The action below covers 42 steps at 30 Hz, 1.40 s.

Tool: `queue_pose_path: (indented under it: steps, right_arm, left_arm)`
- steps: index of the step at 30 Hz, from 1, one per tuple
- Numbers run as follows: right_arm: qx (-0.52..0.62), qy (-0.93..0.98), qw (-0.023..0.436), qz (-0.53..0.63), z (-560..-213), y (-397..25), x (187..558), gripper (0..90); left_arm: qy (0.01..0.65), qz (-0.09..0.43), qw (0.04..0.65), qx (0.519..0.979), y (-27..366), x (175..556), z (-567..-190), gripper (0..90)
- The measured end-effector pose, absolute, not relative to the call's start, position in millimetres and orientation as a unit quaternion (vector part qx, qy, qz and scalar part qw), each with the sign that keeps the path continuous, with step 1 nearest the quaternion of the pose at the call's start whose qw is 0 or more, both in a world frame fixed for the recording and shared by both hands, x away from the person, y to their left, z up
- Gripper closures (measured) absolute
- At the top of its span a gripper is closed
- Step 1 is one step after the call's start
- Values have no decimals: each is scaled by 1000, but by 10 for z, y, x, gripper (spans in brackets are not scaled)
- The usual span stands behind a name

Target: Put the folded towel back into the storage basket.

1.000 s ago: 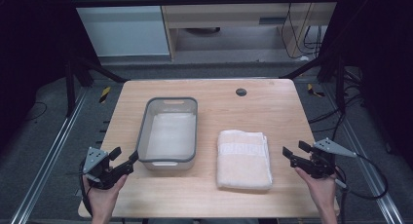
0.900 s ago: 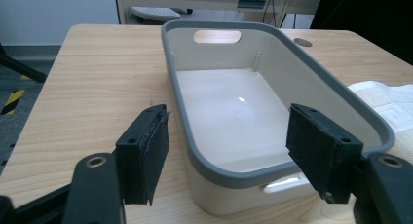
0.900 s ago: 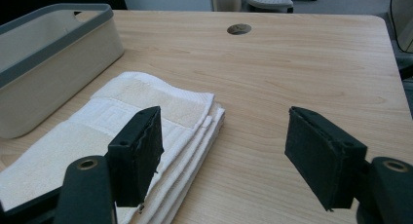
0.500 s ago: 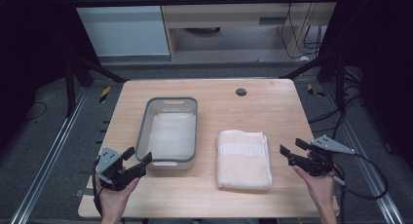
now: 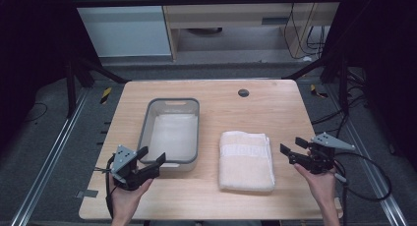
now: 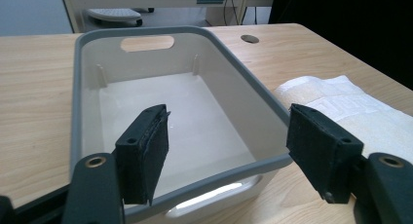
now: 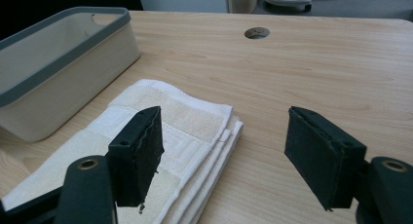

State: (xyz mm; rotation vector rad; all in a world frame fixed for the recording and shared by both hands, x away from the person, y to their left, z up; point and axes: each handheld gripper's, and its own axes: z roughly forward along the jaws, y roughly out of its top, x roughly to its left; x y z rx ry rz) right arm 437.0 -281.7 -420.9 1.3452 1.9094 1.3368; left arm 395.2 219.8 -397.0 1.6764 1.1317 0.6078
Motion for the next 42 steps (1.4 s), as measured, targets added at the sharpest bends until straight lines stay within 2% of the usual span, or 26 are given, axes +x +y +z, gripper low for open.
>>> queue_pose_path:
  steps: [11, 42]
  right_arm:
    - [479, 689, 231, 493, -4127, -2768, 4482, 297]
    - [469, 703, 209, 492, -4175, -2628, 4745, 312]
  left_arm:
    - [446, 242, 494, 706, 1904, 3987, -3959, 315]
    - [390, 210, 475, 761, 1040, 4062, -4138, 317]
